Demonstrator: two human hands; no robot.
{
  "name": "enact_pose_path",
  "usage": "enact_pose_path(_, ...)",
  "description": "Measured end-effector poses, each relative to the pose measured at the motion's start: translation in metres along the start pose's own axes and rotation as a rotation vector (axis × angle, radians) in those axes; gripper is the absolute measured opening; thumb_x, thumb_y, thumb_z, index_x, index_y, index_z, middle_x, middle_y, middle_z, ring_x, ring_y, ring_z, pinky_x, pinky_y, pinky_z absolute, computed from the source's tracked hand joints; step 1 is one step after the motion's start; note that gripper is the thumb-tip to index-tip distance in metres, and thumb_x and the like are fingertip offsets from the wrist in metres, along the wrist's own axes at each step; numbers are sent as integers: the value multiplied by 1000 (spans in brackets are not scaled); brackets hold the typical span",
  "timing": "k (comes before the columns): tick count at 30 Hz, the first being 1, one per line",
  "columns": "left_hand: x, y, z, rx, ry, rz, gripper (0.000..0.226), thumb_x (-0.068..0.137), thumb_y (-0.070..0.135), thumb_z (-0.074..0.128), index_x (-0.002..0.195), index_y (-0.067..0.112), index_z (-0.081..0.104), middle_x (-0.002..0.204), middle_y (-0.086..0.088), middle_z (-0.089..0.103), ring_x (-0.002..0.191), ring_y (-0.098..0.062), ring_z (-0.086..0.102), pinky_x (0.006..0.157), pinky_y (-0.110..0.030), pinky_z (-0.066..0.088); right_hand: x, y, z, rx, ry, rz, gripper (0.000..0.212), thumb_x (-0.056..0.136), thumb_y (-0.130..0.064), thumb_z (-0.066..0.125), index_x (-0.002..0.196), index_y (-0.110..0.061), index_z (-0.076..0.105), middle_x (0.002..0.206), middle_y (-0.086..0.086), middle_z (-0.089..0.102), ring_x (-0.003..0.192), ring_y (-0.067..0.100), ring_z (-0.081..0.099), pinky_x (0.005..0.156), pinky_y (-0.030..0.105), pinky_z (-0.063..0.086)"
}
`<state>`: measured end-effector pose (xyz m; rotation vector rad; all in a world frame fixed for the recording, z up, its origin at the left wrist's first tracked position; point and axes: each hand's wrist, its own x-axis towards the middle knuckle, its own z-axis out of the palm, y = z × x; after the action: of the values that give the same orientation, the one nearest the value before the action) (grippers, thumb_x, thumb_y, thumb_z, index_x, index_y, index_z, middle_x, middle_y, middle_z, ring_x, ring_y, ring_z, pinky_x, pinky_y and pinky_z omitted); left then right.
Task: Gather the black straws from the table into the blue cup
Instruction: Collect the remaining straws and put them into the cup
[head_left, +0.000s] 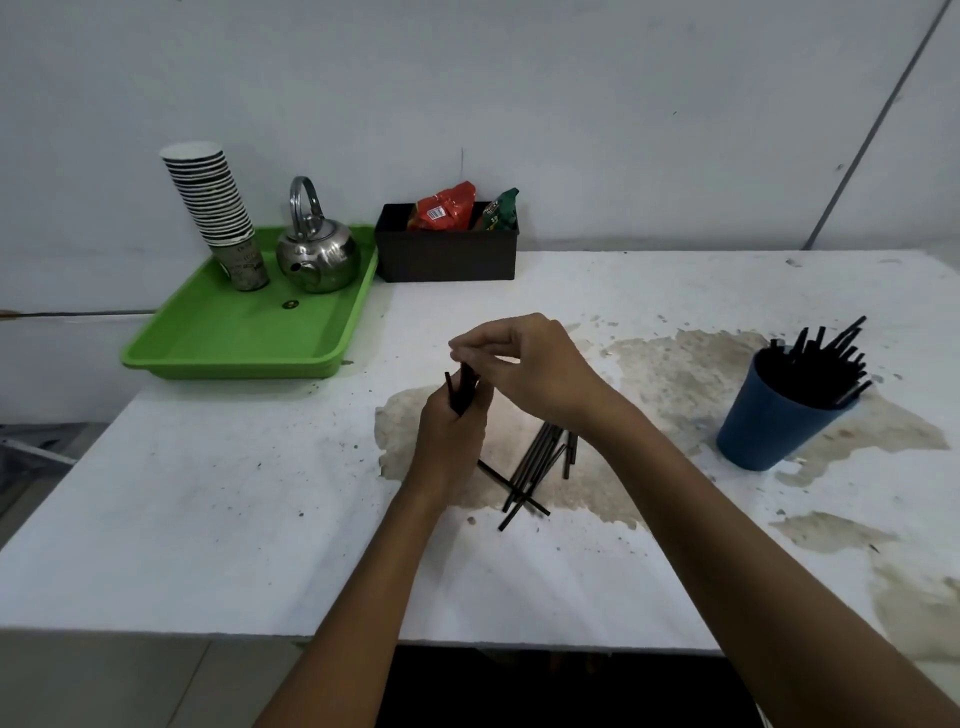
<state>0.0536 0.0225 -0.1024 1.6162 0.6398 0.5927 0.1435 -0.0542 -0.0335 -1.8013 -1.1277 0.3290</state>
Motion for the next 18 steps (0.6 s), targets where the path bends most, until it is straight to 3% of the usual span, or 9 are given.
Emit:
enact_pose_path(3,-1,5,0,-22,16,23,34,103,40,47,73,30,59,54,7,32,45,-6,28,44,-18,28,-17,0,-6,30,169,-69,17,92,-21,64,105,-16,74,100,-9,74,93,-2,68,90,18,51)
enact_pose_path(6,0,13,3,-90,-2,55,27,103,47,44,95,45,70,55,7,29,45,-6,27,42,-16,29,-46,8,-17,50,310,-76,13,91,-20,66,100,-15,74,90,-10,75,88,1,69,86,27,55)
enact_pose_path(10,3,30,18,-171,-65,85,34,105,44,39,117,30,68,57,6,28,45,-5,23,40,-20,23,-86,34,-32,-2,459,-27,7,87,-19,70,92,-19,74,81,-11,72,76,10,68,70,32,56)
enact_pose_path(18,1,66,81,-408,-179,51,31,108,34,36,114,25,65,60,3,45,48,-8,29,42,-21,21,-137,81,-64,-46,626,108,3,83,-18,74,81,-19,73,71,-11,70,65,13,63,57,31,54)
